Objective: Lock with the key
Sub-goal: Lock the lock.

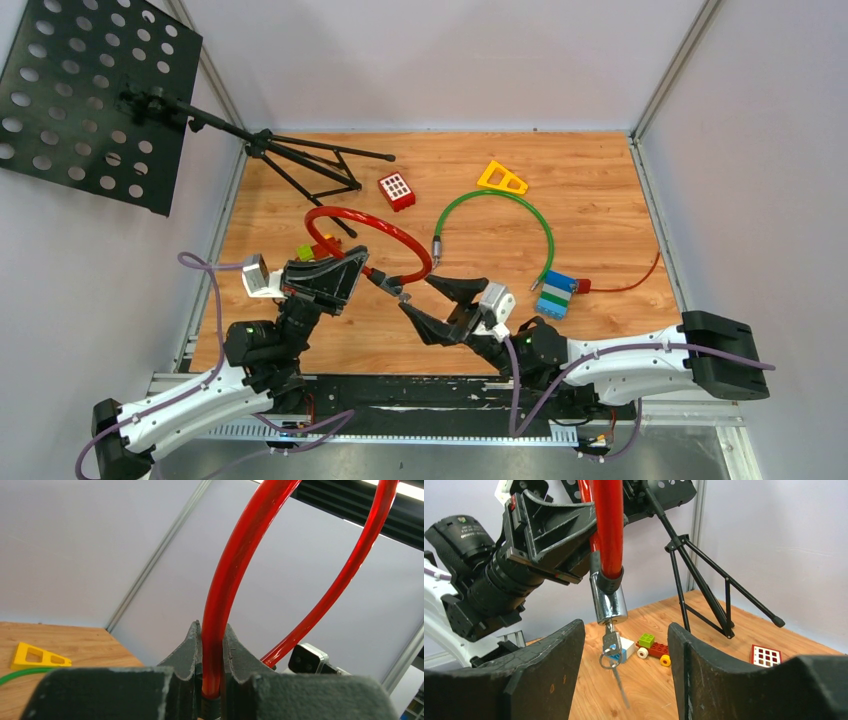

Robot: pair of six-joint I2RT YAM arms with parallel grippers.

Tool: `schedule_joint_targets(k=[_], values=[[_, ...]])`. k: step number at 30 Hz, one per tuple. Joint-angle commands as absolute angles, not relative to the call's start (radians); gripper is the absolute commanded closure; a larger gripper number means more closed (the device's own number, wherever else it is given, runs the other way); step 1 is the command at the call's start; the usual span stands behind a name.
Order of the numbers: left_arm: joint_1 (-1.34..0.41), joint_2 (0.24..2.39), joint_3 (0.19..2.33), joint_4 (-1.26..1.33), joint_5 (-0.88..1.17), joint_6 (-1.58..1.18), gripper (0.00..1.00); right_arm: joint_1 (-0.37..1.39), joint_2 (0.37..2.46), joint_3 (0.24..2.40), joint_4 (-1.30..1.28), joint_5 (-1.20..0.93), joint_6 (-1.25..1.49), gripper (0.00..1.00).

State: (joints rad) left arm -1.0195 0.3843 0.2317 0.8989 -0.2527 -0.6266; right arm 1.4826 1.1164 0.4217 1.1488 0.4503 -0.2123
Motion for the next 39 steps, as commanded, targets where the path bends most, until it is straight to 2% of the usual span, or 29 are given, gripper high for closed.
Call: schedule_joint_targets(k=[1, 10, 18, 30, 35, 39], values=[[-1.019, 0.366, 0.287, 0.953, -0.262, -0.644, 1.00, 1.482, 1.081, 0.397, 1.134, 0.394, -0.262, 0.38], [-1.020, 0.361, 0.308, 0.914, -0.295, -0.676, 1.00, 1.482, 0.979, 0.409, 0.936, 0.294, -0.451, 0.44], [-1.020, 0.355, 0.324, 0.885, -0.327, -0.699, 1.00, 1.483, 0.980, 0.503, 0.765, 0.283, -0.684, 0.47], [-1.019, 0.351, 0.328, 0.882, -0.341, -0.697, 1.00, 1.521, 1.091, 0.537, 0.929, 0.316, -0.887, 0.58], [-1.019, 0.351, 0.327, 0.881, -0.340, -0.695, 1.00, 1.551, 1.160, 0.525, 1.099, 0.391, -0.971, 0.58], [-1.020, 0.347, 0.328, 0.878, -0.338, -0.691, 1.00, 1.565, 1.207, 0.543, 1.141, 0.430, -1.026, 0.57]])
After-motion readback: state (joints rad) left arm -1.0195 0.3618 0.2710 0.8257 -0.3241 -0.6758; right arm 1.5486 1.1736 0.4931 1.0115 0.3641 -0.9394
